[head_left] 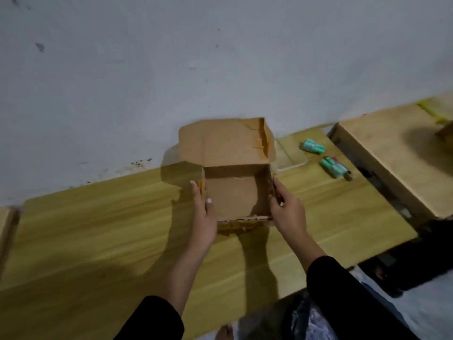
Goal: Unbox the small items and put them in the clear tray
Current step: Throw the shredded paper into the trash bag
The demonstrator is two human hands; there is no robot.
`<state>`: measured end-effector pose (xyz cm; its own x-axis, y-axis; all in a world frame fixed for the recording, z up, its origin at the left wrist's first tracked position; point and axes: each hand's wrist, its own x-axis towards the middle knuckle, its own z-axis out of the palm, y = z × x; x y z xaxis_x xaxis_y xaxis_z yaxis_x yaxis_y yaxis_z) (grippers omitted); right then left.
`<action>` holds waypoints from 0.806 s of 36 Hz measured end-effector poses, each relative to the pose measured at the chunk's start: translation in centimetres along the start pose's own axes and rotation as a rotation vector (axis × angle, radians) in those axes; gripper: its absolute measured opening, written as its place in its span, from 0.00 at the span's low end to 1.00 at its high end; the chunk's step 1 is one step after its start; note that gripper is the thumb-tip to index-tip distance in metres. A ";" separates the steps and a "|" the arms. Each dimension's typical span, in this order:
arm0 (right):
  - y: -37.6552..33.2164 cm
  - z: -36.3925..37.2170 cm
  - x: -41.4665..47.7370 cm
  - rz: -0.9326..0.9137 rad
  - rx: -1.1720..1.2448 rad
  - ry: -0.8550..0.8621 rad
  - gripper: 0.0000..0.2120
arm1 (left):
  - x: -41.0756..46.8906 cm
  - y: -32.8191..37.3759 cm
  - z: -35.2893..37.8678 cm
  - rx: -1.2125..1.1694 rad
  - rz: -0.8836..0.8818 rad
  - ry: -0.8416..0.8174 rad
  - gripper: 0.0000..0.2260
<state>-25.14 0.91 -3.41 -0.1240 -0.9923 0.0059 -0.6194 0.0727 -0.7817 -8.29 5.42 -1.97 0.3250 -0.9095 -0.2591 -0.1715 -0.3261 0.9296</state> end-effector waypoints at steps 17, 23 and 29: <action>22.8 -26.2 -17.5 0.687 0.081 0.683 0.19 | -15.6 2.2 30.7 0.334 0.156 -1.008 0.25; 28.6 -24.9 -25.1 0.945 0.079 0.641 0.17 | -19.1 -5.3 35.9 0.629 0.040 -1.218 0.26; 32.5 -20.7 -27.1 1.133 0.133 0.368 0.16 | -18.1 -12.7 37.8 0.782 -0.186 -1.206 0.26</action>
<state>-57.99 32.28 -16.04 -0.7749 -0.2812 -0.5660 0.0671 0.8539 -0.5161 -47.17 16.25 -19.06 -0.4996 -0.3694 -0.7835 -0.7973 -0.1575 0.5827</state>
